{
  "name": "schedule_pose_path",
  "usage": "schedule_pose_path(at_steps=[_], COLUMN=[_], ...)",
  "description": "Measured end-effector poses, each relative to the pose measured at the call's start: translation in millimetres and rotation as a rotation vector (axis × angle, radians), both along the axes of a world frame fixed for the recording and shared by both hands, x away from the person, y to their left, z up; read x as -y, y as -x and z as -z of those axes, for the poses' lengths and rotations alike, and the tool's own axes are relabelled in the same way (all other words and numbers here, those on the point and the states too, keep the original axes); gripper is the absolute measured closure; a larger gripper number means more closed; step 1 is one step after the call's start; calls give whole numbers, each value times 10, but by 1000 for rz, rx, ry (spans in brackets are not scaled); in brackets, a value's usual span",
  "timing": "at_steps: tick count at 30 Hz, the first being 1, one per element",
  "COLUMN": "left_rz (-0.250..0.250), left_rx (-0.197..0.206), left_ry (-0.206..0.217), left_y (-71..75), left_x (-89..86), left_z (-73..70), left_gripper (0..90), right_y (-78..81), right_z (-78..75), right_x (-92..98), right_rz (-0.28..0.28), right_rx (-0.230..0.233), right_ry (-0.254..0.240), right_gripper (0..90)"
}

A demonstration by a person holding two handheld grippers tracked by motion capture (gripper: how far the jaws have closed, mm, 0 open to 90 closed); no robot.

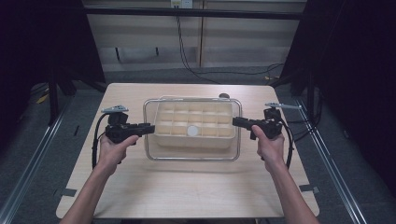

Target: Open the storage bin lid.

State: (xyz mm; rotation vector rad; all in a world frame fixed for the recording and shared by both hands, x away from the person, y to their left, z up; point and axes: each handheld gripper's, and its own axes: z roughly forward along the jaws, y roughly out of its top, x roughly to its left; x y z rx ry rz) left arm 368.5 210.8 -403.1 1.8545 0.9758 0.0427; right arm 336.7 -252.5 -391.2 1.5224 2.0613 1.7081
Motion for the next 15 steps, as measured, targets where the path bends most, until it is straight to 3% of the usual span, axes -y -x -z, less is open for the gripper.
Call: schedule_pose_path(at_steps=[15], left_rz=[16], left_rx=[-6], left_ry=[-8], left_y=[177], left_x=[-24], left_z=[25], left_gripper=[670], right_y=[197], right_z=[-28], right_x=[-13], right_rz=[-7], right_rx=[-5], right_ry=[7], right_gripper=[738])
